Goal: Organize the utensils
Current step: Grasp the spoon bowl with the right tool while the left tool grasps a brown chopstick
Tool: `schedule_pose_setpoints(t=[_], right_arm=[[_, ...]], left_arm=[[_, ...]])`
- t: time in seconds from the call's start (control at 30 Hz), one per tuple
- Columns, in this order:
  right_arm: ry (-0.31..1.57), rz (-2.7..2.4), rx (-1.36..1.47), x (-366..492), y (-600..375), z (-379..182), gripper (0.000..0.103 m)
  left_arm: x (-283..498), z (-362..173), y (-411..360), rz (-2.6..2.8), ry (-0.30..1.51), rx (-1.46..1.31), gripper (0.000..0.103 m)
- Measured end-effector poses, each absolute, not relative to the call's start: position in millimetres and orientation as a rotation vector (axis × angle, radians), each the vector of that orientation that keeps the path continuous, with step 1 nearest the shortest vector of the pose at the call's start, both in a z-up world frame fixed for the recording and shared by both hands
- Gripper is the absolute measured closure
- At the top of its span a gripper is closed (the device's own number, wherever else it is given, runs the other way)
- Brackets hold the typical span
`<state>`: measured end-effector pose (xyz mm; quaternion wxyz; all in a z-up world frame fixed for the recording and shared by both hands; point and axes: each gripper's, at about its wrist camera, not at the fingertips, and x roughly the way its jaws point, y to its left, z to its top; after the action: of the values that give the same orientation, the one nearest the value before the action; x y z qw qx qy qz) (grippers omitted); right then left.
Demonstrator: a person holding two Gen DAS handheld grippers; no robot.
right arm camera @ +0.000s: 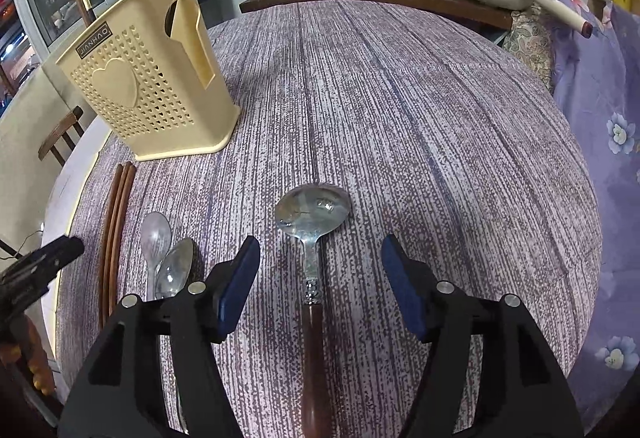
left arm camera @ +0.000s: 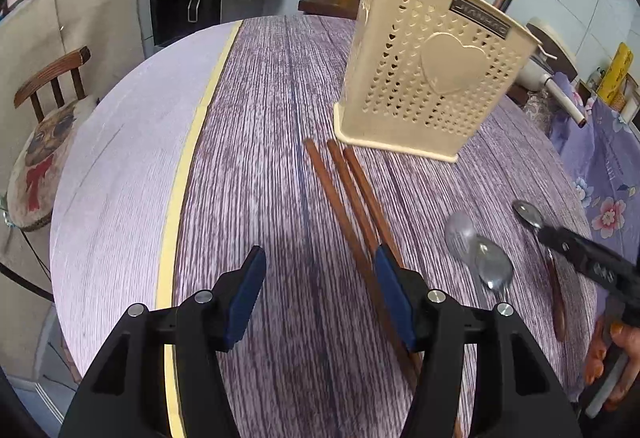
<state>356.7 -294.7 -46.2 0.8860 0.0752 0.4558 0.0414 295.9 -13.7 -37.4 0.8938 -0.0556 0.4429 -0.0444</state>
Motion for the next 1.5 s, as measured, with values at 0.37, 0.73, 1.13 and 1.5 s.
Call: schedule_pose_setpoints(t=[0.37,0.73,1.13,1.5], right_arm=[[0.947,0.087,0.133,347,-291,-46,0.039],[0.970,0.068,0.079,358,-287,-50,0.039],[1.038,0.053,-0.009,390,-269,-60,0.039],[1.060,0.059,-0.012,397,-263,-55,0.055]], left_arm=[[348,-52,-19,-0.011,0.970,-0.072,0.061],[368,-50,-21,-0.002,1.020,-0.067,0.070],[368,-50,-31,-0.008,1.028,-0.027,0.083],[372,-48,-28,-0.006,1.041,-0.045,0.092]])
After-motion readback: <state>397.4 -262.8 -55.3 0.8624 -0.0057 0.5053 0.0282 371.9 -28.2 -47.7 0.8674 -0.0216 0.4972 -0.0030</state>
